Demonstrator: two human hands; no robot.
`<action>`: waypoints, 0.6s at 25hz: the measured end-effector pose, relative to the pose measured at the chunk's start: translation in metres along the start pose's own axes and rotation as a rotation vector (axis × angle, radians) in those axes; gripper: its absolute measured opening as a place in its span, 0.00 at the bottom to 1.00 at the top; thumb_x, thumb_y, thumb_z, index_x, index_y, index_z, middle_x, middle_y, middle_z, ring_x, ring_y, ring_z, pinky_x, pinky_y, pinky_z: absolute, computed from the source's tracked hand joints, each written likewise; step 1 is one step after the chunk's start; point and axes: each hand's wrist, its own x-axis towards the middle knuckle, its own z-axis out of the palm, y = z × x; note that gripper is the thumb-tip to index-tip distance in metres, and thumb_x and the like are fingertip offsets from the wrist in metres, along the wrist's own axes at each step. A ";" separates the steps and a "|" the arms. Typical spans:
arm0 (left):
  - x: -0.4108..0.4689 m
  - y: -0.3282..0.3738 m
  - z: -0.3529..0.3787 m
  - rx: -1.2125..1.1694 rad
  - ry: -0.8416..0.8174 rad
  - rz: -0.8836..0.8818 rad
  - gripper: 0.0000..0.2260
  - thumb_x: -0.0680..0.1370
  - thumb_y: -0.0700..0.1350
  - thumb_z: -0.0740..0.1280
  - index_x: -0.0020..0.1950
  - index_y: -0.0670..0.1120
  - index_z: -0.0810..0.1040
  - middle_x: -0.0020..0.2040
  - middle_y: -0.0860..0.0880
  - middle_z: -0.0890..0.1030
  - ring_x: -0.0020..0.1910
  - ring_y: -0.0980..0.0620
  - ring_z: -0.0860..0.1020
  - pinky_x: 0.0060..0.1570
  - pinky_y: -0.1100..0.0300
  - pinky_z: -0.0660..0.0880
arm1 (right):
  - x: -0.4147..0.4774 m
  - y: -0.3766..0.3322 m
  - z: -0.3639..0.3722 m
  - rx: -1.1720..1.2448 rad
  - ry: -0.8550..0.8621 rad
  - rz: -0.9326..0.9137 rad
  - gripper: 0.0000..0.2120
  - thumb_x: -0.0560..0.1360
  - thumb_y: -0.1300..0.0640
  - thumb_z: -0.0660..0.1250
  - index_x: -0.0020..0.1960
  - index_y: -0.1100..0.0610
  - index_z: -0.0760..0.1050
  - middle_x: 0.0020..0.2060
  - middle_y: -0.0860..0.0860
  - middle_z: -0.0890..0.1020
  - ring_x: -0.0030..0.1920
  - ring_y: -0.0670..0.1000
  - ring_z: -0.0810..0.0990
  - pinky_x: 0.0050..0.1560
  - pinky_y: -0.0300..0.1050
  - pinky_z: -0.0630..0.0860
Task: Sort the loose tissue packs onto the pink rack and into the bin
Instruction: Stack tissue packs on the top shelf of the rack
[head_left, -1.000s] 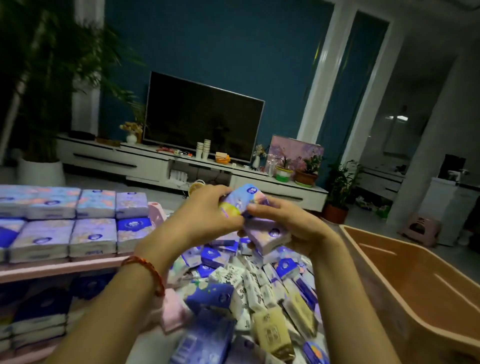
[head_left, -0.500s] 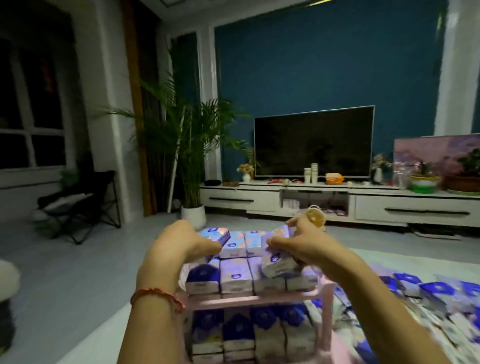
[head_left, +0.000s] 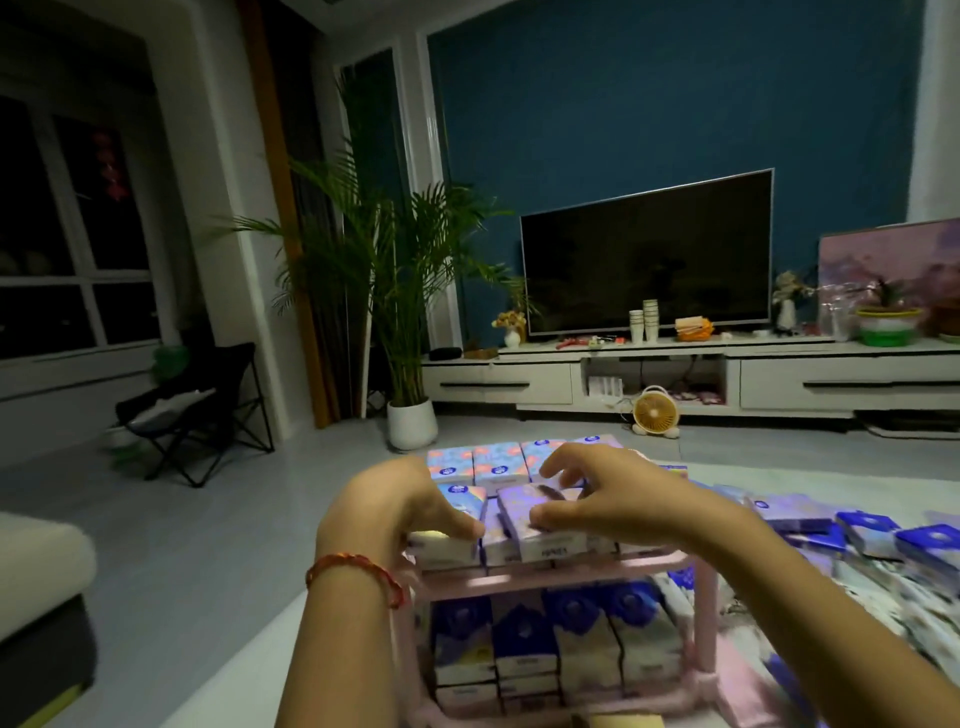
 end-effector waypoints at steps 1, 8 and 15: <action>0.001 0.000 0.001 -0.006 -0.004 0.018 0.19 0.69 0.53 0.74 0.49 0.45 0.71 0.47 0.47 0.74 0.39 0.50 0.75 0.49 0.58 0.76 | 0.000 0.002 0.000 0.017 -0.012 -0.013 0.25 0.73 0.43 0.67 0.66 0.48 0.67 0.65 0.50 0.72 0.55 0.46 0.71 0.53 0.39 0.70; 0.003 0.004 0.006 -0.059 0.019 0.032 0.15 0.71 0.53 0.72 0.43 0.48 0.67 0.41 0.51 0.72 0.43 0.50 0.74 0.50 0.58 0.75 | -0.002 0.002 -0.003 -0.039 -0.036 -0.135 0.27 0.70 0.49 0.72 0.66 0.46 0.68 0.63 0.46 0.73 0.57 0.45 0.73 0.53 0.38 0.72; 0.009 0.001 0.004 -0.049 0.016 0.024 0.18 0.73 0.52 0.70 0.58 0.44 0.74 0.47 0.46 0.75 0.43 0.50 0.72 0.43 0.60 0.71 | 0.008 0.002 0.009 -0.031 0.119 -0.173 0.19 0.71 0.54 0.72 0.60 0.51 0.74 0.57 0.48 0.78 0.53 0.46 0.76 0.53 0.40 0.75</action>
